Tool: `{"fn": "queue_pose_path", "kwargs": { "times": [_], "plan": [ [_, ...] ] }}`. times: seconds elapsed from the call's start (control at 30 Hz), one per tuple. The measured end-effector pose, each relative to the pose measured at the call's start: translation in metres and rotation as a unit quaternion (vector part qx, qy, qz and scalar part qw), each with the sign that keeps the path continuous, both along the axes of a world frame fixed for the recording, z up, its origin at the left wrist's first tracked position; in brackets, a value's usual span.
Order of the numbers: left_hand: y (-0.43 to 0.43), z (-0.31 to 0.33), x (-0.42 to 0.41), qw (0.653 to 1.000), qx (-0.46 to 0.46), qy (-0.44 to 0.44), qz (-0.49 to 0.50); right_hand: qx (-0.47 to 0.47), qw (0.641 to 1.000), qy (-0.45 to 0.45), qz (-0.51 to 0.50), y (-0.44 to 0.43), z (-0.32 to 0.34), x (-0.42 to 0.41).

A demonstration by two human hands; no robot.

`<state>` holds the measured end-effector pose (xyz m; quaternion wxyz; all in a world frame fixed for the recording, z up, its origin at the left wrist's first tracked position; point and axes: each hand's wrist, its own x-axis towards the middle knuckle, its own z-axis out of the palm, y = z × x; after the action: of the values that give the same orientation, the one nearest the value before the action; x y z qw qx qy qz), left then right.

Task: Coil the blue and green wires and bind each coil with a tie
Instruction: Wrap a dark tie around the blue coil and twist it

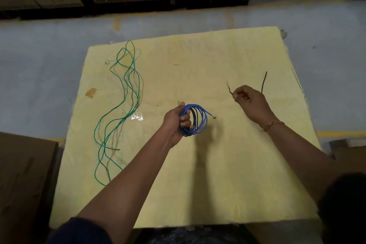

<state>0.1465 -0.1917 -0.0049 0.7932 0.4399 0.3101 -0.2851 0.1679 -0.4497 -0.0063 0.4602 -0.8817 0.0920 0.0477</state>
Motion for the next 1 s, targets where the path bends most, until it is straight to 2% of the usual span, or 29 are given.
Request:
{"fn": "queue_pose_path", "kwargs": {
  "times": [0.1,0.2,0.3,0.4,0.57,0.8,1.0],
  "plan": [
    [0.011,0.005,0.007,0.998,-0.008,0.013,0.054,0.069,0.995,-0.051,0.054,0.023,0.065,-0.025],
    [0.021,0.012,0.010,0.996,-0.003,0.019,0.086,0.088,0.983,-0.045,0.153,0.041,0.110,-0.048],
    [0.025,0.023,0.010,0.996,-0.001,0.009,0.089,0.037,0.968,-0.047,0.245,0.058,0.125,-0.059],
    [0.024,0.033,0.009,0.997,0.004,-0.010,0.081,-0.025,0.952,-0.070,0.296,0.073,0.122,-0.062],
    [0.025,0.047,0.004,0.996,0.025,-0.037,0.083,-0.105,0.946,-0.111,0.288,0.086,0.116,-0.061],
    [0.044,0.061,0.004,0.991,0.008,-0.031,0.128,-0.140,0.935,-0.152,0.288,0.087,0.126,-0.065],
    [0.047,0.067,0.004,0.991,0.016,-0.044,0.122,-0.163,0.928,-0.169,0.290,0.093,0.131,-0.061]
  ]
}}
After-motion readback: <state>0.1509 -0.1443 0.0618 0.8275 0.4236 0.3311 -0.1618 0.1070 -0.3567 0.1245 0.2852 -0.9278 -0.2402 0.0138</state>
